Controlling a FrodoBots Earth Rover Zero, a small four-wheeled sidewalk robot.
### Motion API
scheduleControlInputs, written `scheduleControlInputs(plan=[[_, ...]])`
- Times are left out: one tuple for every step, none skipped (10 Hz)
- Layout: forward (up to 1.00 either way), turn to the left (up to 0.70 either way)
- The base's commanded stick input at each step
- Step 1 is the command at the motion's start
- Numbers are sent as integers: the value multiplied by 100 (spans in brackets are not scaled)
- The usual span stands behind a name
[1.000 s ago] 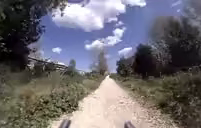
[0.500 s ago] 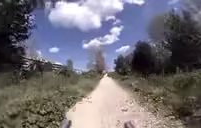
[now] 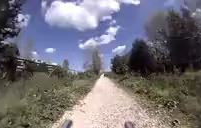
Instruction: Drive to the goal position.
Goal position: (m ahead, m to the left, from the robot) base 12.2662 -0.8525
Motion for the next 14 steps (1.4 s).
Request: scheduleControlInputs(plan=[[84, 0], [84, 0], [84, 0], [85, 0], [85, 0], [85, -30], [85, -33], [85, -10], [85, 0], [85, 0], [85, 0], [85, 0], [85, 0], [85, 0]])
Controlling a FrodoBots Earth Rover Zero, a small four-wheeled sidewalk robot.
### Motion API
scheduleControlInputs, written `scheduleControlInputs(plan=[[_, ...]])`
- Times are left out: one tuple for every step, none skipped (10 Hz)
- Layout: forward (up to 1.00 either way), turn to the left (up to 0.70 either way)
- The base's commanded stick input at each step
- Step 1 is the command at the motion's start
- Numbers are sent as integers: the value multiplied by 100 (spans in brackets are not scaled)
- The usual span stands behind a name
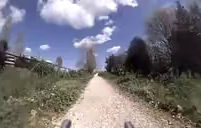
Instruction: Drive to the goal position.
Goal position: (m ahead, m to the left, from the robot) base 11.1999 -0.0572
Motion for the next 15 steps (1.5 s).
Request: scheduleControlInputs(plan=[[85, 0], [85, 0], [85, 0], [85, 0], [85, 0], [85, 0], [85, 0], [85, 0], [85, 0], [85, 0], [85, -20], [85, -34], [85, -34], [85, -34], [85, -14]])
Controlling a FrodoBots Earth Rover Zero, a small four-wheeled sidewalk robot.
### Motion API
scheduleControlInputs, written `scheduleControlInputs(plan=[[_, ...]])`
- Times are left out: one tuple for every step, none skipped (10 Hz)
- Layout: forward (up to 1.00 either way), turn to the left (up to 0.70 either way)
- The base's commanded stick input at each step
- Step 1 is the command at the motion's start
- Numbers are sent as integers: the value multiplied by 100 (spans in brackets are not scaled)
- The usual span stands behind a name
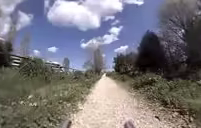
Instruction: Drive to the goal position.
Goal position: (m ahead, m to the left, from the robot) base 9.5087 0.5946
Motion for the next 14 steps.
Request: scheduleControlInputs(plan=[[85, 0], [85, 0], [85, 0], [85, 0], [85, 0], [85, 0], [85, 0], [85, 0], [85, -31], [85, 0], [85, 0], [85, 0], [85, 0], [85, 0]])
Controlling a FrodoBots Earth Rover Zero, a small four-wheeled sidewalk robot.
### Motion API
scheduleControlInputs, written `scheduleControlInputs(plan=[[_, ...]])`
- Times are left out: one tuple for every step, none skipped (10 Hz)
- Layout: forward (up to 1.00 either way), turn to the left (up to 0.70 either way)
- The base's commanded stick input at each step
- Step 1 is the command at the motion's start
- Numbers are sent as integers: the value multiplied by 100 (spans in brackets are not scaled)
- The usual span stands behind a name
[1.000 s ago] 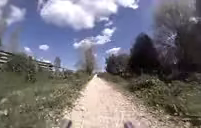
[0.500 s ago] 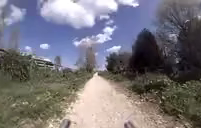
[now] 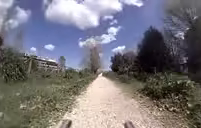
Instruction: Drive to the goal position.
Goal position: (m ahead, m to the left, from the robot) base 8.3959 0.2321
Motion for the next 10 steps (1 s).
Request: scheduleControlInputs(plan=[[85, 0], [85, 0], [85, 0], [85, 0], [85, 0], [85, 0], [85, -2], [85, -34], [85, -27], [85, -5]])
